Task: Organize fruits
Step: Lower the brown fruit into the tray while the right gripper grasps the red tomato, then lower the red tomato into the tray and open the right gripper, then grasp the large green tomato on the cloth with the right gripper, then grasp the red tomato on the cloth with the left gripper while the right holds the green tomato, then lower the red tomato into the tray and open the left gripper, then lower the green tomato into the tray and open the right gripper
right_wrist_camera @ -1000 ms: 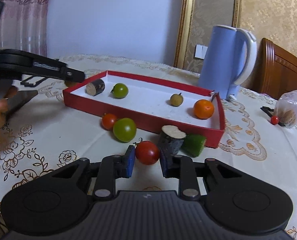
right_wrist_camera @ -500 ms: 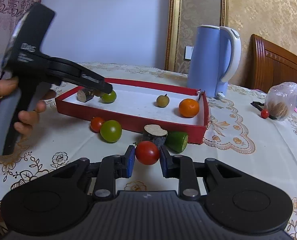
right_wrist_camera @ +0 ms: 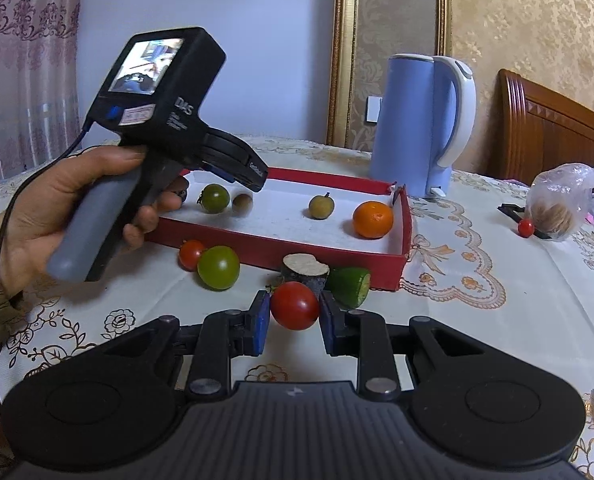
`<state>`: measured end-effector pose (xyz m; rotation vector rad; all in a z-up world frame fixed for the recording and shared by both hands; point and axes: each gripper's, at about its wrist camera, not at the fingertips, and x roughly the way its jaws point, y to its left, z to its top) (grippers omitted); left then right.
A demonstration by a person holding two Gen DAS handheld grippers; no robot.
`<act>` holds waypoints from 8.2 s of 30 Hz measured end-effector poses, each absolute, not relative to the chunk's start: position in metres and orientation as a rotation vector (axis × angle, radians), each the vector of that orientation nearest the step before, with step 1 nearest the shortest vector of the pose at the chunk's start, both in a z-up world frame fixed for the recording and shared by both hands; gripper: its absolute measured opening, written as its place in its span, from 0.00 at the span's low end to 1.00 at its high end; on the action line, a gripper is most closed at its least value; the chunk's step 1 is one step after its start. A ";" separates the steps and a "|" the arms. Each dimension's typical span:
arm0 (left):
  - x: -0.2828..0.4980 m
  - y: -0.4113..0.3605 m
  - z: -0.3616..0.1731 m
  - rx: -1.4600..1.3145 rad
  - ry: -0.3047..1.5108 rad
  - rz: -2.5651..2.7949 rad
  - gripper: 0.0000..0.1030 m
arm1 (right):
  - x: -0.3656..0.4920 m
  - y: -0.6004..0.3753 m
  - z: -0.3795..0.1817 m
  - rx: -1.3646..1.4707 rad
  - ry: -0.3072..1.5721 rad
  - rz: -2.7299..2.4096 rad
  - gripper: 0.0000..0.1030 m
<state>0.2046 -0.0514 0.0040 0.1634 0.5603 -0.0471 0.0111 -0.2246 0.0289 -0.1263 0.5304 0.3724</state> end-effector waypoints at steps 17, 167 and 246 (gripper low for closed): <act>0.104 0.013 0.012 0.035 0.431 0.125 0.94 | 0.028 -0.215 0.044 -0.123 0.503 0.377 0.25; 0.104 -0.035 0.014 0.099 0.532 0.032 0.23 | -0.015 -0.249 0.048 0.020 0.425 0.404 0.32; 0.070 0.034 -0.006 -0.082 0.278 0.115 1.00 | 0.122 -0.184 0.055 0.048 0.508 0.387 0.32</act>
